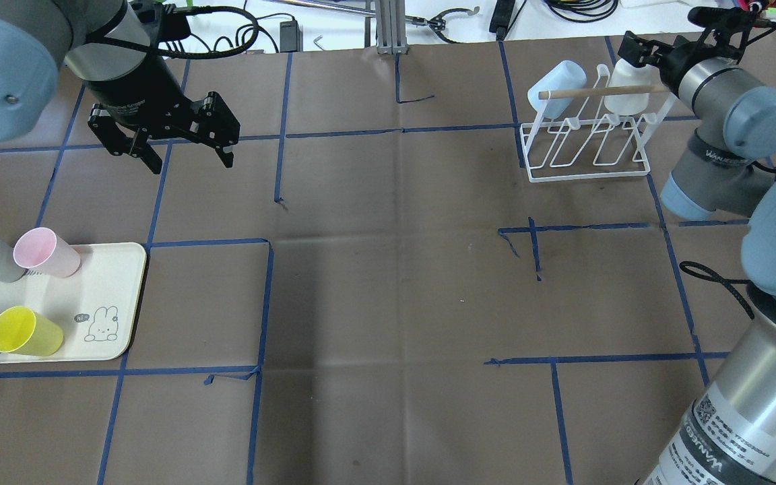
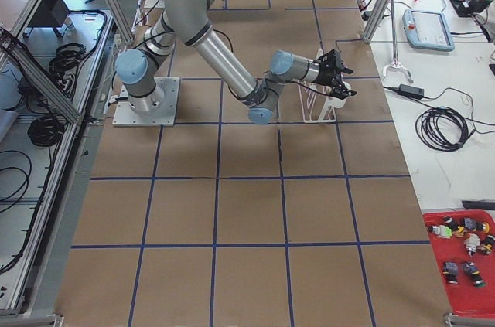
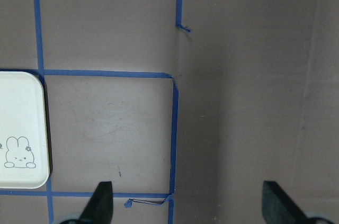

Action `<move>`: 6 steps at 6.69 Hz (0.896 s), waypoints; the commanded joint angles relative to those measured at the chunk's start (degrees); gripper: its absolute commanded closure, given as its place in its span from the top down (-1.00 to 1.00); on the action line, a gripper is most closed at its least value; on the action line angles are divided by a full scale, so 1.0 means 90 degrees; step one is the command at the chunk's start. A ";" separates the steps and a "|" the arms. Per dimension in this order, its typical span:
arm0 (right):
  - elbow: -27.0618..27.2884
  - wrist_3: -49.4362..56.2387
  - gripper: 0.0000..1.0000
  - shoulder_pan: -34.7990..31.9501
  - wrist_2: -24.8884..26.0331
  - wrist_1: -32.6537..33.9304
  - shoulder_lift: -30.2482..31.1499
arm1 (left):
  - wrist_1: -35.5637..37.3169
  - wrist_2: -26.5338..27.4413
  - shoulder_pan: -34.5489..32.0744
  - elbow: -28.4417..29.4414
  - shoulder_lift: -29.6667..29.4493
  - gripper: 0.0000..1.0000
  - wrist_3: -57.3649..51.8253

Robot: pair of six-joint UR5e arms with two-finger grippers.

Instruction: Transfer IKEA cup to right arm and place on rack

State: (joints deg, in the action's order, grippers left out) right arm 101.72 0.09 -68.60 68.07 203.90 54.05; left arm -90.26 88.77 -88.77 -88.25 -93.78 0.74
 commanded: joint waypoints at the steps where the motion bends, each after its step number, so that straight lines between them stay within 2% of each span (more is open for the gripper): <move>1: -0.0023 0.0068 1.00 -0.0044 0.0035 -0.1590 0.0864 | 0.0000 0.0000 -0.0010 0.0001 0.0000 0.99 0.0006; 2: -0.0023 0.0320 1.00 -0.0064 0.0044 -0.2722 0.1333 | 0.0000 0.0000 0.0000 0.0001 0.0000 0.99 0.0006; 3: -0.0033 0.0400 1.00 -0.0160 0.0286 -0.3632 0.1725 | 0.0000 0.0000 -0.0010 0.0001 0.0000 0.99 0.0006; 5: -0.0460 0.0333 1.00 -0.0686 0.1183 -0.5525 0.2273 | 0.0000 0.0000 -0.0010 0.0001 0.0000 0.99 0.0006; 6: -0.0579 0.0284 1.00 -0.0901 0.1390 -0.6512 0.2604 | 0.0000 0.0000 -0.0010 0.0001 0.0000 0.99 0.0006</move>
State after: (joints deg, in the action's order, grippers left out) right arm 98.17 3.09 -74.25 77.59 155.81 74.21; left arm -90.26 88.77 -88.86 -88.24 -93.77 0.79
